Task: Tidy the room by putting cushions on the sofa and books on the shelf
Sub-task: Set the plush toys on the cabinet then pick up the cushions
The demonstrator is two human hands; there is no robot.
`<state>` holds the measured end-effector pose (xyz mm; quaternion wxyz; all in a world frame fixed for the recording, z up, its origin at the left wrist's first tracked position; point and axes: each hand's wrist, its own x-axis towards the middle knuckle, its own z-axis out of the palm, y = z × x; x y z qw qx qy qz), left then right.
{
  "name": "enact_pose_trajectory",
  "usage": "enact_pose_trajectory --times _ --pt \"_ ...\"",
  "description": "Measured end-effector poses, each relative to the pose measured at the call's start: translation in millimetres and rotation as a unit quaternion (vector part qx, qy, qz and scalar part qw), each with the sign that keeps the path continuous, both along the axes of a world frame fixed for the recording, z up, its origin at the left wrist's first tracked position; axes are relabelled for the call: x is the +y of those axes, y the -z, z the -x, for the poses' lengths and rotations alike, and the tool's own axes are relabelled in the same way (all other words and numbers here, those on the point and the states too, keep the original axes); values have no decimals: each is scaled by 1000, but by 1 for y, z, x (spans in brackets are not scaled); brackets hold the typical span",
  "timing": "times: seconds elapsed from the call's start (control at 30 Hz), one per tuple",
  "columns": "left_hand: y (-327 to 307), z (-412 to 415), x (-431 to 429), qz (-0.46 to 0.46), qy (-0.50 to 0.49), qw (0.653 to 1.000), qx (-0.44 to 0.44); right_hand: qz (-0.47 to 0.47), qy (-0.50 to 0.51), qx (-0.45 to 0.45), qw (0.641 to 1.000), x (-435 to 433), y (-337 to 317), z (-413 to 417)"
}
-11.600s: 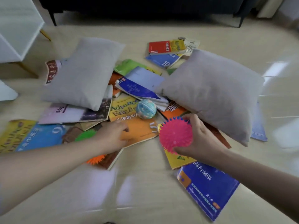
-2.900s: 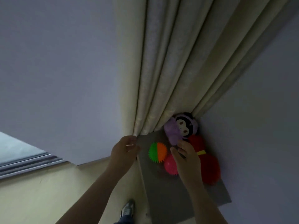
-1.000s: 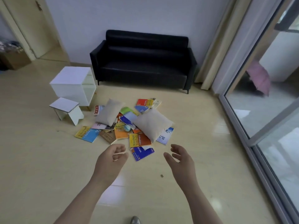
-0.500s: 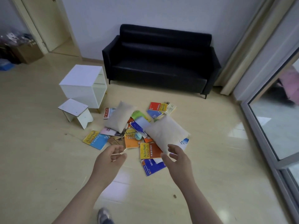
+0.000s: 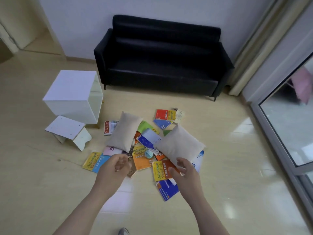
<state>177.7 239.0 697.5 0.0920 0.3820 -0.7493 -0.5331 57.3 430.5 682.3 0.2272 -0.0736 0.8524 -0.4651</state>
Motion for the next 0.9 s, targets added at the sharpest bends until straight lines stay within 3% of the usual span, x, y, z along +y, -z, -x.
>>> enact_pose_trajectory --times 0.43,0.9 --pt "43 129 -129 -11 42 997 -62 -85 31 -31 995 -112 47 119" --pt "117 273 -227 30 78 982 -169 -197 -65 -76 975 -212 135 261"
